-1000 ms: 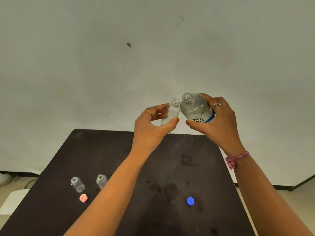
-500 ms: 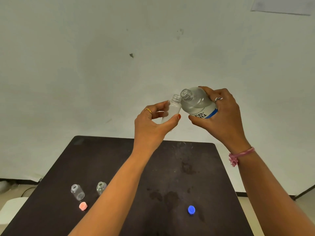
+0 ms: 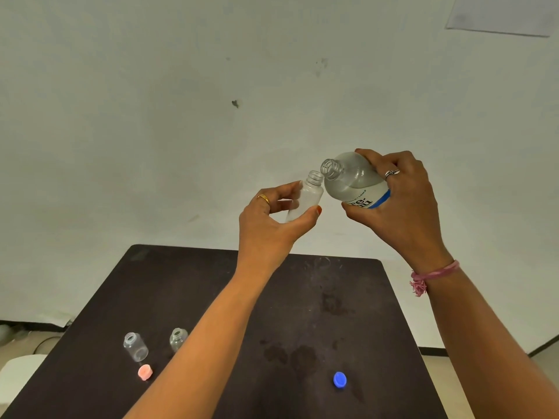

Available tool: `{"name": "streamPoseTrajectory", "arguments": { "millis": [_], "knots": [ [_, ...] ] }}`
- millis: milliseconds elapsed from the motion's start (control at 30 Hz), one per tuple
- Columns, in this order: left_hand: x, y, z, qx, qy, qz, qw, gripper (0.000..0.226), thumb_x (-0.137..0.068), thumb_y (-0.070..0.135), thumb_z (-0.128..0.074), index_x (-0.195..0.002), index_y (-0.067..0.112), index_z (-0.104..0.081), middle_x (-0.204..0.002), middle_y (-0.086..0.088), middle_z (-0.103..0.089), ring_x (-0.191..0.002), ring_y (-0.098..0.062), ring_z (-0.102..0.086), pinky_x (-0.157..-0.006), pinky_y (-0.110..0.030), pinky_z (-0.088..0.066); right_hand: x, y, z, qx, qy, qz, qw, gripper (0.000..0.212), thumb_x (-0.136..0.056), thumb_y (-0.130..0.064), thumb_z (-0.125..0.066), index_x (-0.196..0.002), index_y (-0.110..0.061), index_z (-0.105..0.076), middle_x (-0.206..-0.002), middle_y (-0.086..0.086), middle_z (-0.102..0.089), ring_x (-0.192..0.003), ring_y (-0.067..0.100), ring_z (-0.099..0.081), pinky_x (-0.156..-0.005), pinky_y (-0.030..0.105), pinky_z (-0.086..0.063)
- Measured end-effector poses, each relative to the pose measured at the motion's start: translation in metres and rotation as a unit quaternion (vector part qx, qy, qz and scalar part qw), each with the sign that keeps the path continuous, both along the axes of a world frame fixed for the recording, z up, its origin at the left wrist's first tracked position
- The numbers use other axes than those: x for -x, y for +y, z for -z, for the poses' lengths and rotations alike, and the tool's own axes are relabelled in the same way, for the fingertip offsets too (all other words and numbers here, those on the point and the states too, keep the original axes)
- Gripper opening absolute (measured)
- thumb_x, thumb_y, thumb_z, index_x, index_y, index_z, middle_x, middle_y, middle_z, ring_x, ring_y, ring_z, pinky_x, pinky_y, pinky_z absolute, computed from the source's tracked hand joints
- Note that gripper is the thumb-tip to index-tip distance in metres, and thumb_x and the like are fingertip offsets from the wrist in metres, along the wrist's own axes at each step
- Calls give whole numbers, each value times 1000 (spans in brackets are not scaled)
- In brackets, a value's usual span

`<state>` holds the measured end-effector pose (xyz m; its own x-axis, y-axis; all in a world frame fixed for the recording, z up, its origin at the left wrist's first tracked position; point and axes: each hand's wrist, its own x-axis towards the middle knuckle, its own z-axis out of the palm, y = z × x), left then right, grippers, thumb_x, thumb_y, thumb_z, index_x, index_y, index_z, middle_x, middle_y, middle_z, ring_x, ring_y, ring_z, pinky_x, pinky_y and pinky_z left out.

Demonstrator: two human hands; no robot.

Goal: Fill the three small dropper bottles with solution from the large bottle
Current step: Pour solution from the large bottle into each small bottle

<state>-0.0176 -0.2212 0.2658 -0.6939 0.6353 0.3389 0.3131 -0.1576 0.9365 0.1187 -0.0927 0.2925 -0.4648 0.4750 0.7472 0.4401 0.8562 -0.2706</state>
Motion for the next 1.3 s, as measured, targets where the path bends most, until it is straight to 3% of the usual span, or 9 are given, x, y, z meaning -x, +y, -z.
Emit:
{"name": "streamPoseTrajectory", "arguments": {
  "millis": [200, 633, 767, 1300],
  "knots": [
    [1, 2, 1, -2, -2, 2, 1000, 43, -72, 33, -80, -111, 34, -63, -111, 13, -65, -97, 0, -61, -73, -10, -45, 0, 3, -2, -21, -2, 3, 1000, 74, -65, -26, -85, -132, -23, -53, -110, 9, -53, -104, 25, -48, -70, 29, -44],
    [3, 3, 1, -9, -4, 4, 1000, 39, -71, 32, -81, -105, 40, -62, -105, 18, -64, -92, 8, -60, -63, 3, -40, 3, 6, -7, -79, -3, 9, 997, 74, -64, -23, -85, -131, -22, -54, -109, 9, -54, -100, 25, -48, -63, 35, -52],
    [4, 4, 3, -14, -7, 2, 1000, 39, -71, 31, -81, -105, 39, -62, -104, 17, -65, -93, 5, -61, -63, 2, -40, 3, 8, -7, -88, -4, 9, 996, 73, -64, -23, -84, -131, -22, -53, -110, 10, -54, -101, 26, -48, -64, 39, -54],
    [6, 6, 5, -18, -10, 5, 1000, 40, -72, 32, -80, -107, 38, -62, -107, 16, -65, -95, 2, -61, -66, 0, -43, 6, 9, -9, -117, -12, 21, 993, 74, -64, -22, -85, -131, -21, -54, -112, 11, -55, -101, 26, -48, -68, 34, -50]
  ]
}}
